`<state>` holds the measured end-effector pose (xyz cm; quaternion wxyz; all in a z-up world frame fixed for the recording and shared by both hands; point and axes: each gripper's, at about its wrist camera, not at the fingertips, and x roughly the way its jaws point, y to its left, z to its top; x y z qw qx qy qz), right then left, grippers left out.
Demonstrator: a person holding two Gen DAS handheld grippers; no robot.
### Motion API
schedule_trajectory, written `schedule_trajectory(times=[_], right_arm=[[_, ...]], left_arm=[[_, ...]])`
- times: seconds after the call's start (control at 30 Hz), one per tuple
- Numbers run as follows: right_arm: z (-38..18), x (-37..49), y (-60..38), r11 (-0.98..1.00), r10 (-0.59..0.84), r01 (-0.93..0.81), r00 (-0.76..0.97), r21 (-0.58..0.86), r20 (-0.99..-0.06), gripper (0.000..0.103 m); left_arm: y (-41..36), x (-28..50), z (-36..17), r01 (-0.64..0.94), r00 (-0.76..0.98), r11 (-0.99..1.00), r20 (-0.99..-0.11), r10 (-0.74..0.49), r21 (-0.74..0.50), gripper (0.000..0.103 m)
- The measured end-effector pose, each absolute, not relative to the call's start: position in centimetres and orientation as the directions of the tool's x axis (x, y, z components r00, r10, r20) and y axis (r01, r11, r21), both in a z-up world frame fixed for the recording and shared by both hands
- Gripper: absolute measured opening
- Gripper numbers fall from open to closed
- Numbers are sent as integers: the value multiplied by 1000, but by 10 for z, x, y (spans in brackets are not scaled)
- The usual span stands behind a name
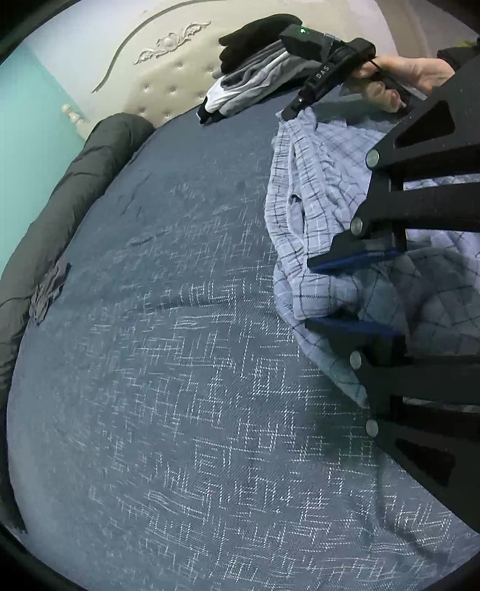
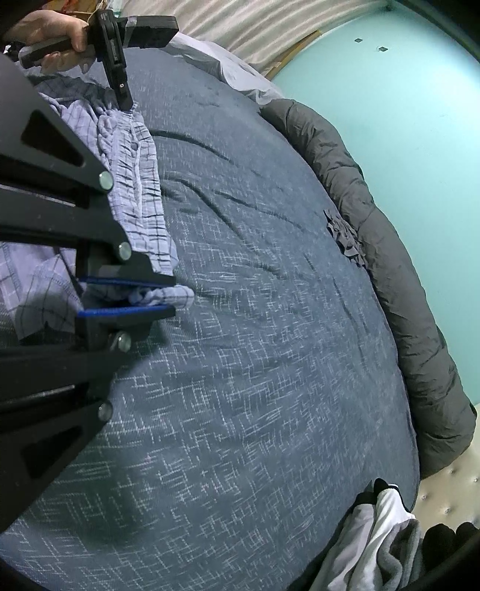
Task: Fold clothes
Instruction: 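Lift the waistband with both tools, stretching it between them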
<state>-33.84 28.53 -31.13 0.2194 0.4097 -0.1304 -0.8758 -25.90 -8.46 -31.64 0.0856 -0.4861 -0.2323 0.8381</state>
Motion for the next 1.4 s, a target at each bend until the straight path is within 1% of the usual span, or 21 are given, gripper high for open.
schedule_trajectory(times=[0.03, 0.07, 0.17, 0.3, 0.43, 0.53, 0.83, 0.97, 1.1, 1.27, 1.4], right_arm=[[-309, -337, 285, -867, -495, 283, -571, 409, -654, 8], [-306, -336, 285, -865, -499, 289, -575, 410, -648, 8], [-299, -334, 285, -858, -511, 306, -585, 412, -630, 8], [-287, -329, 284, -849, -526, 330, -602, 413, -601, 8], [-253, -319, 285, -824, -562, 371, -639, 429, -525, 8], [-224, -311, 280, -811, -581, 413, -652, 416, -487, 8], [-120, -276, 271, -797, -604, 541, -688, 270, -403, 8], [-84, -258, 275, -787, -616, 569, -697, 240, -367, 8], [-60, -247, 276, -780, -624, 589, -702, 214, -344, 8], [-43, -241, 277, -777, -626, 599, -704, 193, -335, 8], [-52, -251, 276, -783, -616, 592, -693, 192, -375, 8]], left_arm=[[-84, -259, -315, 77, -520, -882, -774, 363, -465, 16], [-82, -258, -312, 71, -529, -887, -771, 355, -457, 13], [-77, -256, -297, 45, -574, -907, -754, 320, -419, 8], [-67, -249, -266, 8, -651, -936, -712, 262, -352, 7], [-62, -230, -223, -22, -729, -955, -650, 216, -294, 7], [-60, -215, -189, -36, -780, -964, -596, 191, -262, 7], [-56, -160, -88, -55, -859, -980, -491, 145, -192, 7], [-53, -133, -47, -57, -881, -985, -455, 126, -163, 7], [-46, -109, -15, -63, -900, -989, -420, 115, -135, 7], [-43, -98, 3, -57, -907, -990, -409, 104, -127, 7], [-49, -115, -8, -42, -890, -987, -442, 109, -158, 7]])
